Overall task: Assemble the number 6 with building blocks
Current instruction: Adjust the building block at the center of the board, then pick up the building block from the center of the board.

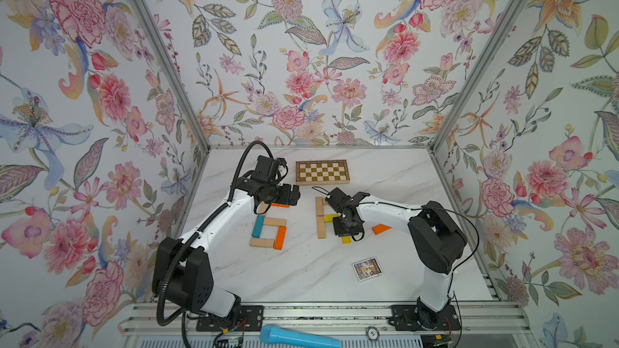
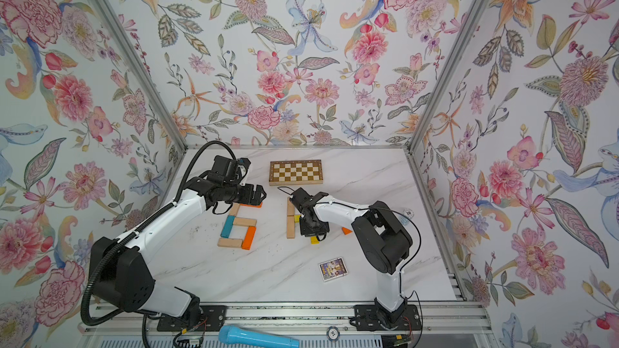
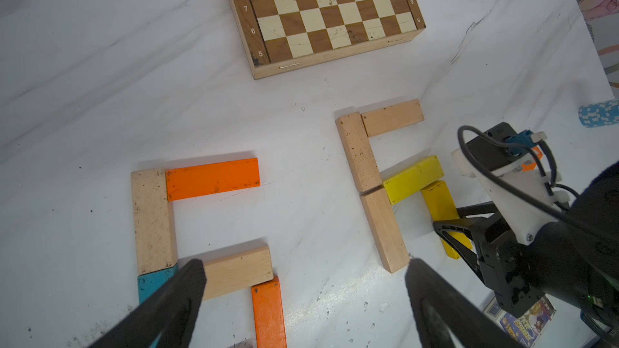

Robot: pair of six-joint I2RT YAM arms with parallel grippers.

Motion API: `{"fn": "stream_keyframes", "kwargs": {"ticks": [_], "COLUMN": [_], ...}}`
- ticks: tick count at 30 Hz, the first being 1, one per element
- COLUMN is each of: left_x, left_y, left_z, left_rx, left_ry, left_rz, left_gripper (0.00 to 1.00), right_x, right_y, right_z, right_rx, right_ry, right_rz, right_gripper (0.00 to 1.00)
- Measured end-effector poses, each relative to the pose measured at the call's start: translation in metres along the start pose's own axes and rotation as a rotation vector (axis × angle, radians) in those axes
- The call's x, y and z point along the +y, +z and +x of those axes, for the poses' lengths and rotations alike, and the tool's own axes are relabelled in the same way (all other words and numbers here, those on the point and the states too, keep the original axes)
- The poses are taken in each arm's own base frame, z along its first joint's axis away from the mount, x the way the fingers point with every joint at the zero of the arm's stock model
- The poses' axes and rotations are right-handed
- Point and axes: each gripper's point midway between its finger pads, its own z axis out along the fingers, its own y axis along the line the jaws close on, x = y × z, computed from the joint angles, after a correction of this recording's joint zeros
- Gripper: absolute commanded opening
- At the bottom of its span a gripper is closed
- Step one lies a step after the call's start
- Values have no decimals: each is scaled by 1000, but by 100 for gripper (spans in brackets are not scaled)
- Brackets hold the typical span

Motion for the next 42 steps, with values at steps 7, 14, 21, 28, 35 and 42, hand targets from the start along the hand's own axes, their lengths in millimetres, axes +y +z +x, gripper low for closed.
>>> {"fn": "stream_keyframes", "kwargs": {"ticks": [7,14,21,28,35,42], "left_x": [0,-1,-1,-1,-2,-5], "left_y": [-1,-1,-1,-1,-9,-29], "left_z": [0,0,0,-2,-6,-15], "left_rx": [-2,-2,-2,-9,-33,-92], "left_ry": [3,3,3,4,7,16], "left_rz": [1,3,3,4,4,7], "left_gripper": [97,97,98,99,99,99], "right_x": [0,0,-2,-1,9,-78], "right_y": [0,0,0,-4,-55,-141], "right_z": [0,0,1,-2,-32,-53], "right_rx": [1,5,5,4,-137,-399], "right_ry": [0,-1,1,8,46,414], "right_rz": [1,4,12,17,-62,-126], "right_gripper": [31,32,40,58,60,61]}}
